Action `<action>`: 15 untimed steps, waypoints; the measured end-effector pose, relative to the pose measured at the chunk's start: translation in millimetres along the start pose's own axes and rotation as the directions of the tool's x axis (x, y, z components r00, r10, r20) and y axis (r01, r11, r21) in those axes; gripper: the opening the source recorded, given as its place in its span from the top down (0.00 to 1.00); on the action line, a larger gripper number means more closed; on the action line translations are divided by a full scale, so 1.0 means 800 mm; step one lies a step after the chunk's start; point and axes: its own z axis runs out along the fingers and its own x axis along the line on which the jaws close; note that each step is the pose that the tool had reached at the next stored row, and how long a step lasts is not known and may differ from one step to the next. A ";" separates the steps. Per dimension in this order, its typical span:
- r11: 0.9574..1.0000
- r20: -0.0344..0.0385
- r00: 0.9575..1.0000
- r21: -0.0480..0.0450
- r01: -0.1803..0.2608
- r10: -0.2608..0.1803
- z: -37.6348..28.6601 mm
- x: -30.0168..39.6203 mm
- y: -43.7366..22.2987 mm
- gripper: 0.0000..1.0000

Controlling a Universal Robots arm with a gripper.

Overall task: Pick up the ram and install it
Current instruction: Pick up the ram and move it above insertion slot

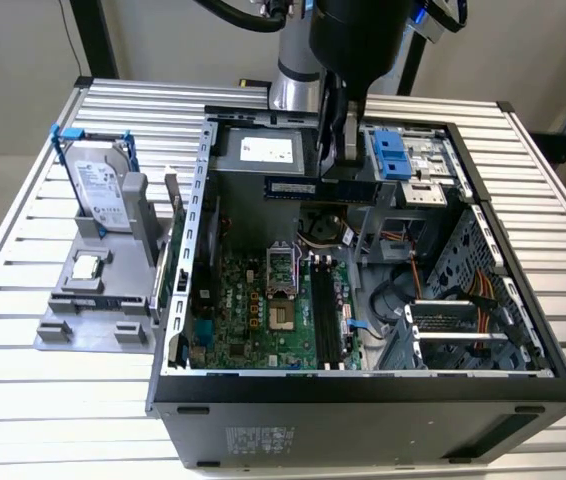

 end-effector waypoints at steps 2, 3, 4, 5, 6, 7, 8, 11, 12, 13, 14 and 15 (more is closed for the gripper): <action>1.000 0.000 1.000 0.000 0.000 0.000 0.0001 -0.0001 -0.0024 1.00; 1.000 0.000 1.000 0.000 0.000 0.000 -0.0001 -0.0002 -0.0037 1.00; 1.000 0.000 1.000 0.000 0.000 0.000 0.0000 -0.0002 -0.0046 1.00; 1.000 0.000 1.000 0.000 0.000 0.000 -0.0001 -0.0003 -0.0055 1.00; 1.000 0.000 1.000 0.000 0.000 0.000 0.0000 -0.0003 -0.0063 1.00; 1.000 0.000 1.000 0.000 0.000 0.000 -0.0001 -0.0004 -0.0067 1.00; 1.000 0.000 1.000 0.000 0.000 0.000 0.0000 -0.0004 -0.0072 1.00; 1.000 0.000 1.000 0.000 0.000 0.000 -0.0001 -0.0005 -0.0095 1.00; 1.000 0.000 1.000 0.000 0.000 0.000 0.0000 -0.0005 -0.0106 1.00; 1.000 0.000 1.000 0.000 0.000 0.000 -0.0001 -0.0006 -0.0114 1.00; 1.000 0.000 1.000 0.000 0.000 0.000 -0.0001 -0.0006 -0.0121 1.00; 1.000 0.000 1.000 0.000 0.000 0.000 -0.0001 -0.0006 -0.0132 1.00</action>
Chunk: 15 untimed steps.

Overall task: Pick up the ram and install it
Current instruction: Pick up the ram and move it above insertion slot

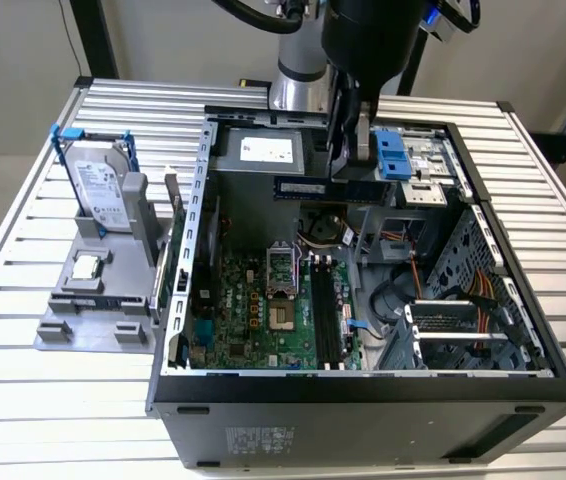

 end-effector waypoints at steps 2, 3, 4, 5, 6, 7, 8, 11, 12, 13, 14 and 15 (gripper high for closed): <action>1.000 -0.001 1.000 0.000 0.000 0.000 -0.0001 -0.0002 -0.0032 1.00; 1.000 -0.001 1.000 0.000 0.000 0.000 -0.0001 -0.0002 -0.0052 1.00; 1.000 -0.001 1.000 -0.001 0.000 0.000 -0.0002 -0.0003 -0.0071 1.00; 1.000 -0.001 1.000 -0.001 0.000 0.000 -0.0002 -0.0003 -0.0089 1.00; 1.000 -0.001 1.000 -0.001 0.000 0.000 -0.0002 -0.0004 -0.0103 1.00; 1.000 -0.002 1.000 -0.001 0.000 0.000 -0.0002 -0.0004 -0.0115 1.00; 1.000 -0.002 1.000 -0.002 -0.001 0.001 -0.0003 -0.0005 -0.0127 1.00; 1.000 -0.002 1.000 -0.002 -0.003 0.003 -0.0002 -0.0006 -0.0158 1.00; 1.000 -0.002 1.000 -0.002 -0.004 0.004 -0.0003 -0.0007 -0.0175 1.00; 1.000 -0.002 1.000 -0.002 -0.004 0.004 -0.0003 -0.0007 -0.0189 1.00; 1.000 -0.002 1.000 -0.002 -0.004 0.004 -0.0003 -0.0007 -0.0201 1.00; 1.000 -0.002 1.000 -0.002 -0.004 0.004 -0.0003 -0.0008 -0.0214 1.00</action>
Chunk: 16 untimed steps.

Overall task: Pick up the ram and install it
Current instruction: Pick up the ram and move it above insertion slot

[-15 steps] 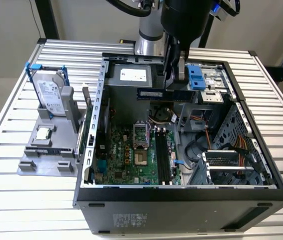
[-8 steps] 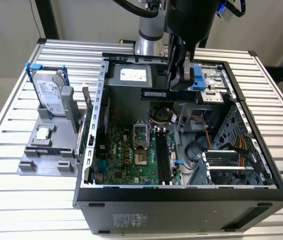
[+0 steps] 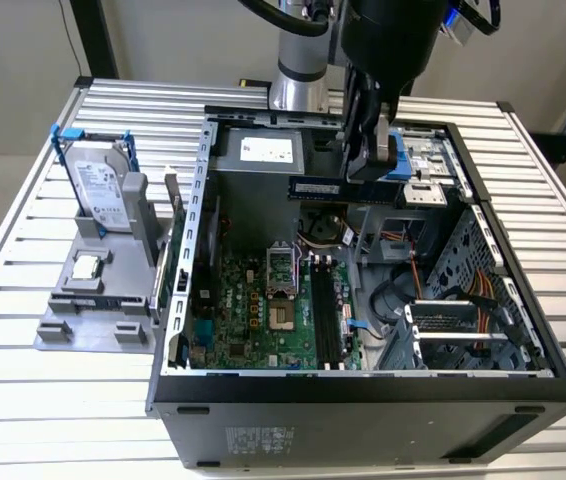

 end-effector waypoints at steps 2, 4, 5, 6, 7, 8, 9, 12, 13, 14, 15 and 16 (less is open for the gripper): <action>1.000 0.000 1.000 0.000 0.000 0.000 0.0000 -0.0001 -0.0025 1.00; 1.000 -0.001 1.000 0.000 0.000 0.000 -0.0001 -0.0002 -0.0046 1.00; 1.000 -0.001 1.000 0.000 0.000 0.000 -0.0001 -0.0003 -0.0059 1.00; 1.000 -0.002 1.000 0.000 0.000 0.000 -0.0002 -0.0003 -0.0076 1.00; 1.000 -0.002 1.000 0.000 0.000 0.000 -0.0002 -0.0004 -0.0094 1.00; 1.000 -0.002 1.000 0.000 0.000 0.000 -0.0002 -0.0005 -0.0108 1.00; 1.000 -0.002 1.000 0.000 0.000 0.000 -0.0002 -0.0005 -0.0121 1.00; 1.000 -0.003 1.000 0.000 0.000 0.000 -0.0003 -0.0007 -0.0153 1.00; 1.000 -0.003 1.000 0.000 0.000 0.000 -0.0003 -0.0007 -0.0162 1.00; 1.000 -0.003 1.000 0.000 0.000 0.000 -0.0003 -0.0008 -0.0172 1.00; 1.000 -0.003 1.000 0.000 0.000 0.000 -0.0004 -0.0008 -0.0183 1.00; 1.000 -0.003 1.000 0.000 0.000 0.000 -0.0003 -0.0009 -0.0197 1.00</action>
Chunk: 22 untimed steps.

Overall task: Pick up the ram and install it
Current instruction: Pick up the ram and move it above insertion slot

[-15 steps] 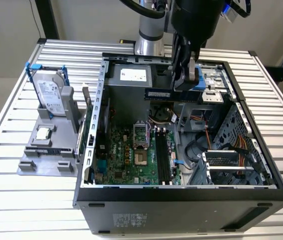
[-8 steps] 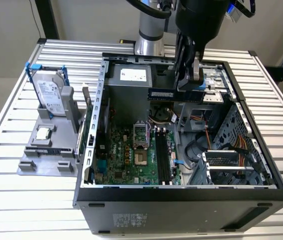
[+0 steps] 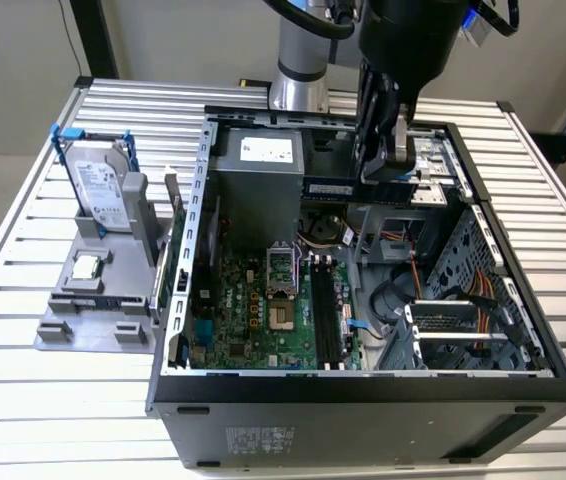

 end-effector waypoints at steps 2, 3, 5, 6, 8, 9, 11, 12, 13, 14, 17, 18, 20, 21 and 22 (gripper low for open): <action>1.000 0.000 1.000 0.000 0.000 0.000 0.0000 -0.0001 -0.0030 1.00; 1.000 0.000 1.000 0.000 0.000 0.000 -0.0001 -0.0002 -0.0049 1.00; 1.000 0.000 1.000 0.000 0.000 0.000 -0.0001 -0.0003 -0.0082 1.00; 1.000 -0.001 1.000 0.000 -0.001 0.001 -0.0001 -0.0004 -0.0098 1.00; 1.000 -0.001 1.000 0.000 -0.001 0.001 -0.0002 -0.0005 -0.0129 1.00; 1.000 -0.001 1.000 0.000 -0.001 0.001 -0.0002 -0.0005 -0.0146 1.00; 1.000 -0.001 1.000 0.000 -0.002 0.002 -0.0003 -0.0007 -0.0173 1.00; 1.000 -0.001 1.000 0.000 -0.002 0.002 -0.0003 -0.0007 -0.0180 1.00; 1.000 -0.001 1.000 0.000 -0.002 0.002 -0.0004 -0.0007 -0.0189 1.00; 1.000 -0.001 1.000 0.000 -0.002 0.002 -0.0003 -0.0008 -0.0199 1.00; 1.000 -0.001 1.000 0.000 -0.001 0.001 -0.0004 -0.0009 -0.0230 1.00; 1.000 -0.001 1.000 0.000 -0.001 0.001 -0.0003 -0.0009 -0.0230 1.00; 1.000 -0.001 1.000 0.000 -0.002 0.002 -0.0003 -0.0009 -0.0230 1.00; 1.000 -0.001 1.000 0.000 -0.002 0.002 -0.0003 -0.0009 -0.0233 1.00; 1.000 -0.001 1.000 0.000 -0.002 0.002 -0.0004 -0.0009 -0.0234 1.00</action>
